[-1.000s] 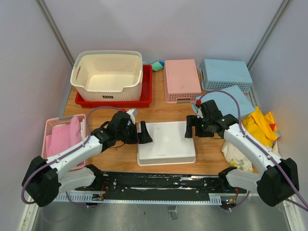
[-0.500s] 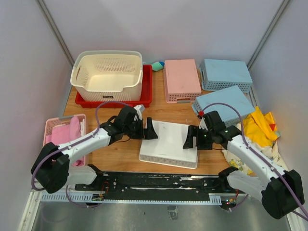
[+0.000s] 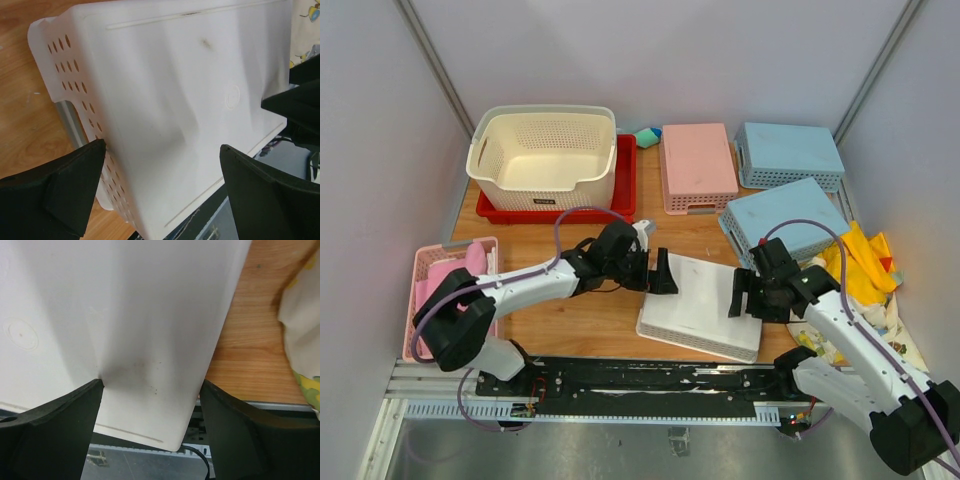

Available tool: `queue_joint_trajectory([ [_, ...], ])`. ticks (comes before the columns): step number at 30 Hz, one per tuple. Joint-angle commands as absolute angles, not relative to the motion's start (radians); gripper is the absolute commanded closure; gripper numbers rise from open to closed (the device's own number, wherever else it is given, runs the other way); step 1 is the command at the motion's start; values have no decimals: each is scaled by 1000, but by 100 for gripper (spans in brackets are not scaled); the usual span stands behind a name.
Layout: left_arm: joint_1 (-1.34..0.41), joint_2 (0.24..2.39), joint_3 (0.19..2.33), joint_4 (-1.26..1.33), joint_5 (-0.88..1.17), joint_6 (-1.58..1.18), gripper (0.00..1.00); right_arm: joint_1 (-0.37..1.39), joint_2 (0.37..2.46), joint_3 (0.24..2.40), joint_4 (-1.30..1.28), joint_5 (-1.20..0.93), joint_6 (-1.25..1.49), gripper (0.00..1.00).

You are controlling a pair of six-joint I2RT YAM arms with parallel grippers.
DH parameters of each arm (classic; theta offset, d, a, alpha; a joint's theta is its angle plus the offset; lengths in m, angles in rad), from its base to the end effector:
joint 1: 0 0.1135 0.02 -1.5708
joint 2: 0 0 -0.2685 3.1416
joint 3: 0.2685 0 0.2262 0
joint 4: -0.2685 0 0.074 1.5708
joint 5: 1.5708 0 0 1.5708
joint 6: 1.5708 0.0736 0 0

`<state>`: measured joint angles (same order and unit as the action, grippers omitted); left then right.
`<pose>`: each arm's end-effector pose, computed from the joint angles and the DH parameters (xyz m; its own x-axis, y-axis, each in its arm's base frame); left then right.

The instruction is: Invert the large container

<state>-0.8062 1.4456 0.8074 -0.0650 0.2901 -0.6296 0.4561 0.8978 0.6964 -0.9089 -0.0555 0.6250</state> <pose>0.1978 -0.2366 0.2047 -0.8579 0.0793 -0.5076 0.4174 0.6836 -0.5987 0.1274 0.0670 0.2065 -0.9225 0.1982 -0.3313 0.0960 0.9490 0.3003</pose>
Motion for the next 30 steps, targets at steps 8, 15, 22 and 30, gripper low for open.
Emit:
queue_joint_trajectory([
  [8, -972, 1598, 916, 129, 443, -749, 1, 463, 931, 816, -956, 298, 689, 19],
  [15, -1007, 1649, 958, 170, 410, -776, 1, 463, 924, 871, -978, 394, 690, 17],
  [22, -1009, 1586, 1002, 58, 294, -710, 1, 463, 900, 933, -960, 390, 628, 18],
  [30, -1009, 1565, 1008, 1, 304, -722, 1, 463, 868, 995, -940, 433, 571, 17],
])
